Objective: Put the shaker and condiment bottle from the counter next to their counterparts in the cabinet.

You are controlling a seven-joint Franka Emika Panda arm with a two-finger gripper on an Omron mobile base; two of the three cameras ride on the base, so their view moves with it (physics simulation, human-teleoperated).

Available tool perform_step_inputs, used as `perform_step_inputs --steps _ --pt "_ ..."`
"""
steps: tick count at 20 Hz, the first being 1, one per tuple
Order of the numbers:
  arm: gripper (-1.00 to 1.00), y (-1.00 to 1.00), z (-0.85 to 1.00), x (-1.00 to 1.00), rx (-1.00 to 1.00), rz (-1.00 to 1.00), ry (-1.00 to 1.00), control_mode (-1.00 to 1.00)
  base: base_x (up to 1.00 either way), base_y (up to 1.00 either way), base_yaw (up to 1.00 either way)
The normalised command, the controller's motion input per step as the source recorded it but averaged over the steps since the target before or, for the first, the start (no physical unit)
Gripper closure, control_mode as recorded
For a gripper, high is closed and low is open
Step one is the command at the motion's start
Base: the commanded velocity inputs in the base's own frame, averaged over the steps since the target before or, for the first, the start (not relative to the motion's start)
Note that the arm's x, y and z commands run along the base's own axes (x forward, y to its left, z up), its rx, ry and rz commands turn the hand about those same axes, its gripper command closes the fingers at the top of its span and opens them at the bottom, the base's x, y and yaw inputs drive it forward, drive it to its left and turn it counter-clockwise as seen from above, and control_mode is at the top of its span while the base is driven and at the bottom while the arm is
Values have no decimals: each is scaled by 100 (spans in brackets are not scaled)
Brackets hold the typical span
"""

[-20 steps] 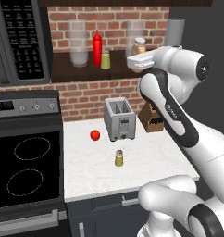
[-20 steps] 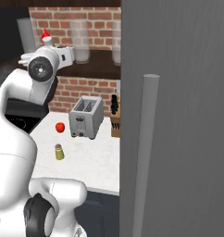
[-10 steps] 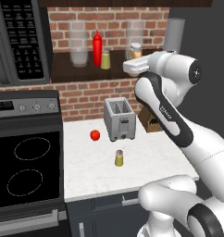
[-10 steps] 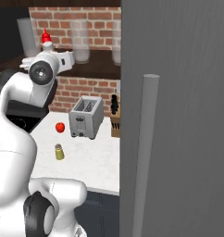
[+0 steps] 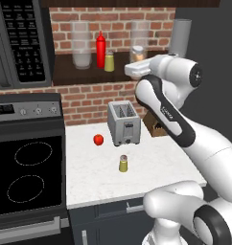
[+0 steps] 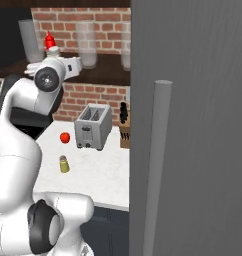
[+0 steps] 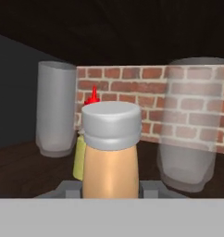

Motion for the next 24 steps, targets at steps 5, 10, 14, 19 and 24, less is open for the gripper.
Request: perform_step_inputs --steps 5,10,14,19,24 --pt "100 0 0 28 0 -3 0 -100 0 0 0" --pt "100 0 0 32 0 -4 0 -100 0 0 0" --pt "100 0 0 28 0 -3 0 -100 0 0 0" --pt "100 5 0 25 0 -2 0 -100 0 0 0" --pt "100 11 0 19 0 -1 0 -100 0 0 0"
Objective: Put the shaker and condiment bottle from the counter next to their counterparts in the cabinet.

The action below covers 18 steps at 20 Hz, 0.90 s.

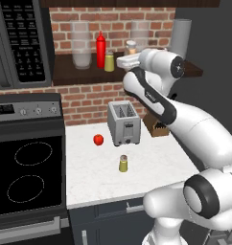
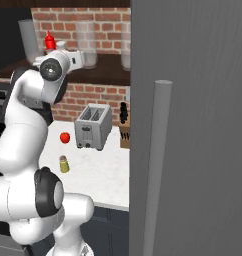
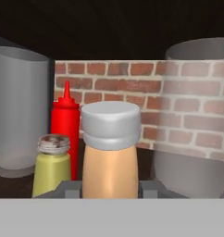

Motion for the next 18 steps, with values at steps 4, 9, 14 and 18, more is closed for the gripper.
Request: perform_step_inputs --steps 4,9,14,18 --pt "100 16 -7 24 0 0 1 -100 0 0 0" --pt "100 13 -6 29 0 0 1 -100 0 0 0" --pt "100 4 -5 28 0 0 0 -100 0 0 0" --pt "100 0 -4 20 0 -3 0 -100 0 0 0"
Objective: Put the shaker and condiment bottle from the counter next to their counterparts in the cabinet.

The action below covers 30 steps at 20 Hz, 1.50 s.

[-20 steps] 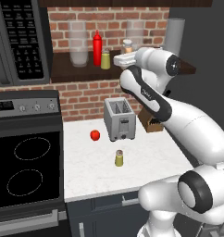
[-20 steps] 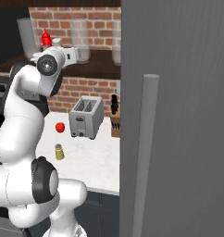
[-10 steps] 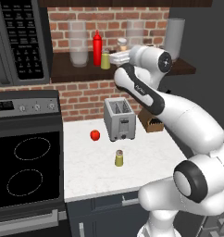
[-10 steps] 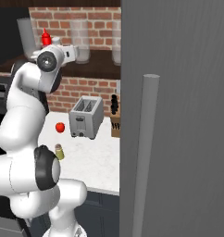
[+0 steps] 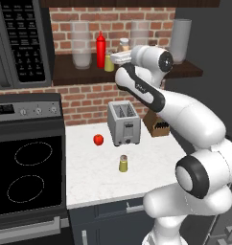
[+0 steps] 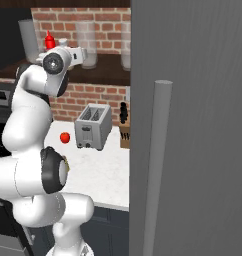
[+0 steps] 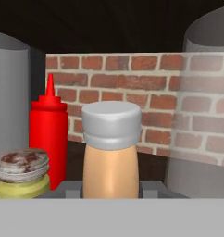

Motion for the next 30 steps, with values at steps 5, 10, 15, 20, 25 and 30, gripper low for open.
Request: perform_step_inputs --steps 5,10,15,20,25,30 --pt "100 1 -6 15 0 -3 0 -100 0 0 0" --pt "100 5 -8 18 0 -3 0 -100 0 0 0" --pt "100 9 -10 21 0 -2 0 -100 0 0 0" --pt "100 9 -11 23 0 -1 0 -100 0 0 0" --pt "100 8 -12 24 0 -1 0 -100 0 0 0" --pt "100 7 -12 28 0 -1 0 -100 0 0 0"
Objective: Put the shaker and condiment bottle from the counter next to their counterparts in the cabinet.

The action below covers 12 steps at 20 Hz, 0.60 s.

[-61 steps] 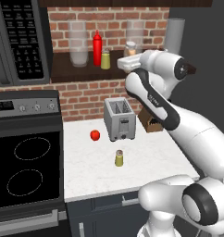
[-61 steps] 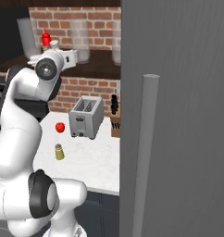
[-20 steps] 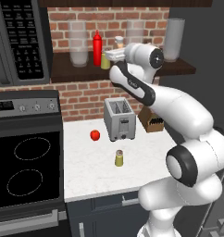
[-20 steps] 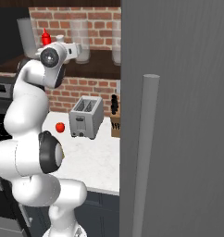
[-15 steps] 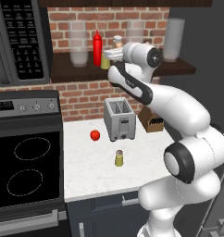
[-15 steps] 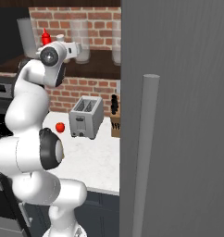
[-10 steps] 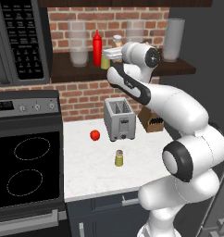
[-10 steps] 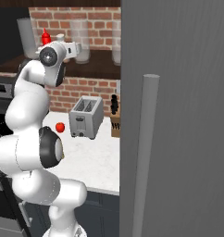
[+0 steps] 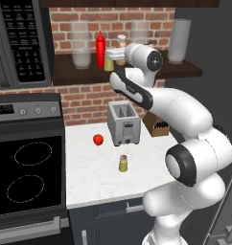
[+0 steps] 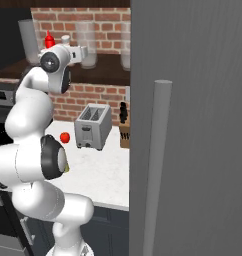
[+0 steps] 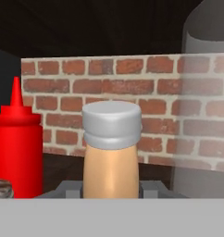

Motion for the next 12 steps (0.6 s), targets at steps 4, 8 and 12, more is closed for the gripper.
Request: perform_step_inputs --steps 4,8,12 --pt "100 10 -14 31 0 -1 0 -100 0 0 0" --pt "100 10 -13 31 0 0 0 -100 0 0 0" --pt "100 8 -10 28 0 0 0 -100 0 0 0"
